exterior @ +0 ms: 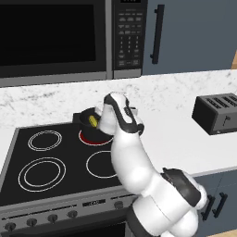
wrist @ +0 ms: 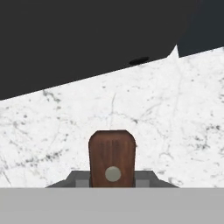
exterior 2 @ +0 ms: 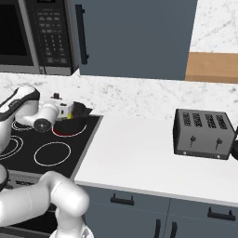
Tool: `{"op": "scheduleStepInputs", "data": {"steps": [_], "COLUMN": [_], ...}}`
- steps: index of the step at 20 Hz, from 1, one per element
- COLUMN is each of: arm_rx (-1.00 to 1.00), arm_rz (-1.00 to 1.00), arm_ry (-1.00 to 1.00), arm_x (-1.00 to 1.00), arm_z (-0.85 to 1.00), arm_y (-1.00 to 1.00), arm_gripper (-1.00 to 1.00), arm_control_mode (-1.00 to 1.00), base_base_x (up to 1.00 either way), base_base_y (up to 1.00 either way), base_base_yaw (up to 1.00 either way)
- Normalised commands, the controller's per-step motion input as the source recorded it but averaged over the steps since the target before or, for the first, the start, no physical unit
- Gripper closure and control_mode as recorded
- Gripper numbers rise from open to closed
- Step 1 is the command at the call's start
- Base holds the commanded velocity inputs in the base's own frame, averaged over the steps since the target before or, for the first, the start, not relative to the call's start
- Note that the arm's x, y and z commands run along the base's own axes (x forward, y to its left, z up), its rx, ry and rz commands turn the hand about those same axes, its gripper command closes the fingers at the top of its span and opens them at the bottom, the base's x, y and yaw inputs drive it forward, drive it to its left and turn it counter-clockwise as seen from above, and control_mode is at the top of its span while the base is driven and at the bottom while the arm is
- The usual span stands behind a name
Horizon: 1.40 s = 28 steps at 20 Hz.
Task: Put the cucumber and lemon in the pot. Retrieve the spatula and lightly stir the vegetables in the pot.
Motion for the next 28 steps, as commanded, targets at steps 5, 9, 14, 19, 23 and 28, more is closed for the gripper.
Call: {"op": "scheduleStepInputs", "data": {"steps": [5,9,14,19,23,28], "arm_rx": [0.0,0.0,0.03,0.0,0.0,0.0], "arm_rz": [-0.03,-0.02,-0.01,-0.03,-0.04,-0.03], "arm_ry": [-0.03,-0.04,-0.03,0.0,0.0,0.0], "arm_x": [0.06,0.02,-0.01,0.18,0.5,0.56], "arm_z": [0.0,0.0,0.0,-0.02,-0.18,-0.53], "arm_y": [0.14,0.0,0.0,0.0,0.0,0.0], "arm_gripper": [1.0,1.0,1.0,1.0,1.0,1.0], "arm_control_mode": [-1.0,-1.0,-1.0,-1.0,-1.0,-1.0], "base_base_x": [0.0,0.0,0.0,0.0,0.0,0.0], "base_base_y": [0.0,0.0,0.0,0.0,0.0,0.0], "base_base_yaw": [0.0,0.0,0.0,0.0,0.0,0.0]}}
